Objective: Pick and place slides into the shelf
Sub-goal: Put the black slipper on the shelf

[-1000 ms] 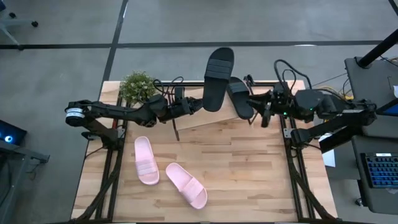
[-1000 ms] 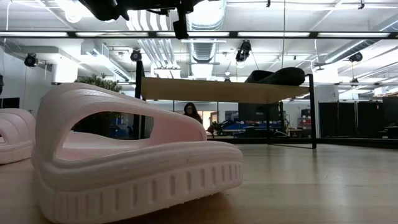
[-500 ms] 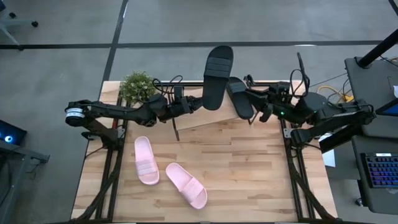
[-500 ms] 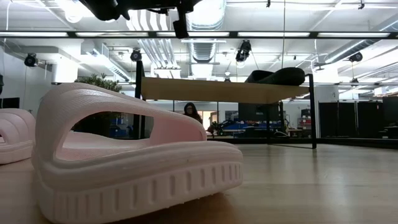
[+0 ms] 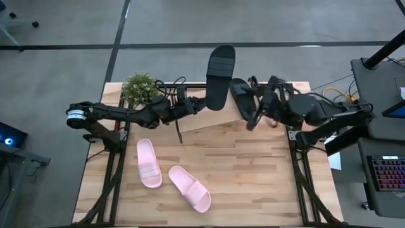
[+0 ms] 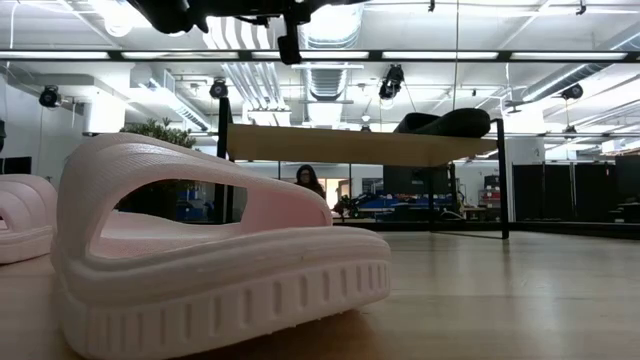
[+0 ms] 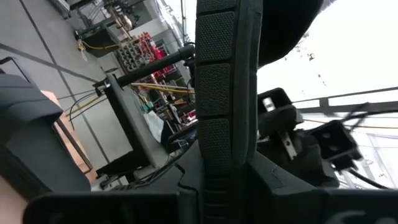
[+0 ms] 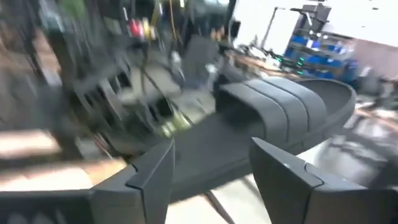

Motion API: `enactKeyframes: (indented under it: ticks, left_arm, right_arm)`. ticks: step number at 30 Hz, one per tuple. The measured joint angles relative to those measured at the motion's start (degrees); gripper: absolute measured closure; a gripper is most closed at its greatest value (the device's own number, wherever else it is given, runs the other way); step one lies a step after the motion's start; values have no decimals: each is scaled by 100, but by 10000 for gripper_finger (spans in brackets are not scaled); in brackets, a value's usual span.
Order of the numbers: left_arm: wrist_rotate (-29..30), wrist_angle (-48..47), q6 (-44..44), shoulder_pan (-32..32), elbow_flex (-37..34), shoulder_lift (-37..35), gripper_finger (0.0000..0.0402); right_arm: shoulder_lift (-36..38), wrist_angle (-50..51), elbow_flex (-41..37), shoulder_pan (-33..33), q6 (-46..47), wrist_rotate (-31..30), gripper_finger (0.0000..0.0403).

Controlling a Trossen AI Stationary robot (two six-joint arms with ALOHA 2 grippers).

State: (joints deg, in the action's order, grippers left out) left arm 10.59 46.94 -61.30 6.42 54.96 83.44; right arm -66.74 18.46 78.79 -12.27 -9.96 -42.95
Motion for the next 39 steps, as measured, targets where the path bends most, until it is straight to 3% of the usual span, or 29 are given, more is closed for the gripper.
enactKeyframes:
  ticks: [6, 14, 23, 28, 33, 39]
  left_arm:
    - [0, 0, 0, 0, -2, 0, 359]
    - [-2, -165, 0, 0, -4, 0, 359]
    - [-2, -152, -136, 0, -4, 0, 359]
    - [-16, -140, -138, 0, 0, 0, 359]
    - [-73, -107, -145, -4, 9, 0, 359]
    - [-107, -110, -198, -4, 29, 0, 359]
  right_arm:
    - [-883, 1598, 1426, 0, -896, -716, 202]
    - [-1755, 1943, 2503, 27, -2367, -1291, 202]
    - [-2290, 2212, 3055, 92, -3419, -1423, 202]
    - [-2505, 2733, 3187, 289, -3484, -1428, 202]
    - [-2596, 2671, 3235, 421, -3621, -1789, 202]
    - [-2539, 2623, 3142, 522, -3635, -1819, 202]
